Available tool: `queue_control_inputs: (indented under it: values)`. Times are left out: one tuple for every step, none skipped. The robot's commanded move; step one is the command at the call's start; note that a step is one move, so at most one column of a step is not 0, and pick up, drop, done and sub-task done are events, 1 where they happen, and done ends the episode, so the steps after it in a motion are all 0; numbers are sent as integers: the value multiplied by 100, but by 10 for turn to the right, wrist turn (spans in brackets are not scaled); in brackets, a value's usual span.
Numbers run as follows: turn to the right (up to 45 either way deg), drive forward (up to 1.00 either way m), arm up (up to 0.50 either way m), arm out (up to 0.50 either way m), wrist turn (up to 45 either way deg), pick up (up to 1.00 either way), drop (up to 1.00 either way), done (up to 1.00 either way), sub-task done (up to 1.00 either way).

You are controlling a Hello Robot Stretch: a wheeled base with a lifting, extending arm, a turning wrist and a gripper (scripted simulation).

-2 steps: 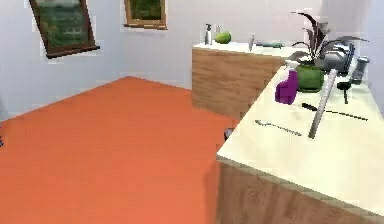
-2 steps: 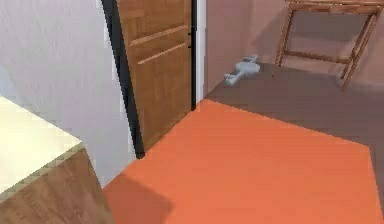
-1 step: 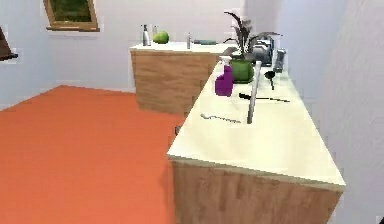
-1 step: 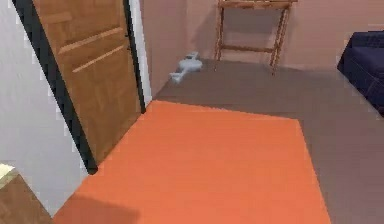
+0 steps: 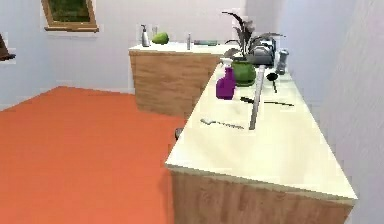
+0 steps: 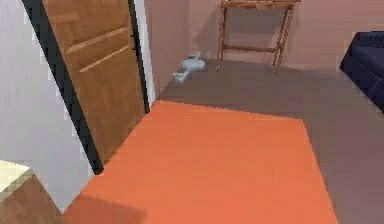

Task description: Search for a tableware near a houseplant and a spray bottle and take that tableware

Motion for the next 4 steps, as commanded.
queue_control_inputs:
  values:
    - [-450,0,0,0,0,0,0,0,0]
    - [-240,0,0,0,0,0,0,0,0]
    - [0,50,0,0,0,0,0,0,0]
    - [330,0,0,0,0,0,0,0,0]
